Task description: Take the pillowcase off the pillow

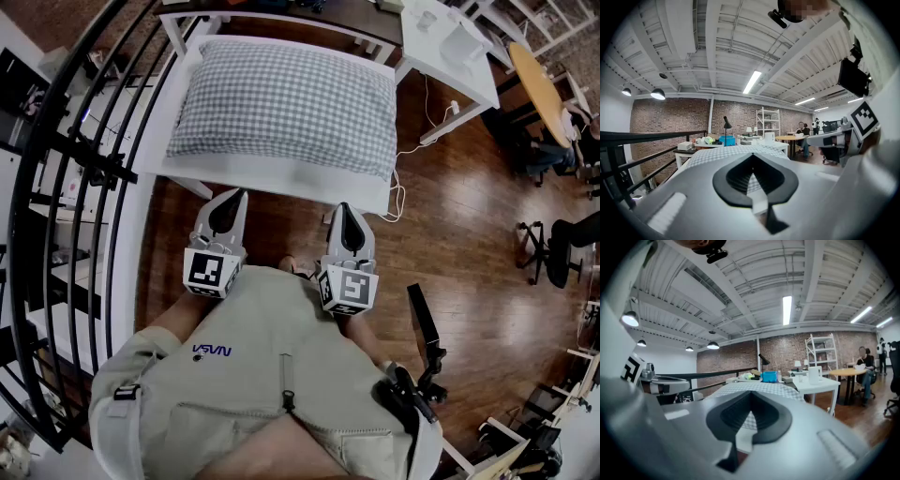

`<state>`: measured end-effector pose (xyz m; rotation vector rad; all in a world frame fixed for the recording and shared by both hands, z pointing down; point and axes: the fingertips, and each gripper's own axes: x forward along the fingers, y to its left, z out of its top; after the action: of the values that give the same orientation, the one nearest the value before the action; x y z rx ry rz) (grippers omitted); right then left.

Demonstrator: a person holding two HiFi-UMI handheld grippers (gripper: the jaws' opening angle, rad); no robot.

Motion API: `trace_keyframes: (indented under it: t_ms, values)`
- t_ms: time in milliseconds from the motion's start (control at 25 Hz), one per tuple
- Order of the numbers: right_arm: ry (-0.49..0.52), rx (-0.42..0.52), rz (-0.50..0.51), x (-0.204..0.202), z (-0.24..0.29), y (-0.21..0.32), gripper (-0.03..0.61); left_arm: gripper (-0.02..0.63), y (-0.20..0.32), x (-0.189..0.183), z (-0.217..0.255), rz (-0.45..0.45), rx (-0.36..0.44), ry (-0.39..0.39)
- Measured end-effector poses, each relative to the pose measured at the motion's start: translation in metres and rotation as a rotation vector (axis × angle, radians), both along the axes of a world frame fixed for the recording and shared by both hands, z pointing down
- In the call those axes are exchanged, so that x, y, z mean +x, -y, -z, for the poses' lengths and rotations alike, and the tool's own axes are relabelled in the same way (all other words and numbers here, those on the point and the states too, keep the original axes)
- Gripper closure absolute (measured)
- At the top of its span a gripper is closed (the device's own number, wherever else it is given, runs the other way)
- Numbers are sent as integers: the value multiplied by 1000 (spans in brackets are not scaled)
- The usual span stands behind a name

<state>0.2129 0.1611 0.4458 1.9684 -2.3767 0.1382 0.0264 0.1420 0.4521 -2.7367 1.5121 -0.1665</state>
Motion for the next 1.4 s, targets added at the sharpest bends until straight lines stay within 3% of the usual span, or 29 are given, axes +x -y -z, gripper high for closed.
trace_keyframes:
  t_ms: [360, 560, 800, 920, 1280, 1400]
  values:
    - [35, -24, 42, 42, -12, 10, 575, 609, -3, 40, -6, 38, -20, 33]
    - [31, -46, 86, 30, -16, 25, 575, 609, -1, 23, -8, 90, -46, 33]
    - [-16, -68, 129, -10, -13, 73, 575, 609, 46, -20, -12, 143, -55, -10]
    - [-62, -91, 134, -34, -7, 106, 575, 609, 84, -49, -10, 174, -57, -75]
    - [-184, -91, 219, -176, 11, 202, 575, 609, 170, -163, -21, 171, -67, -101]
    - [-226, -138, 305, -219, 3, 225, 575, 609, 186, -193, -28, 193, -95, -97]
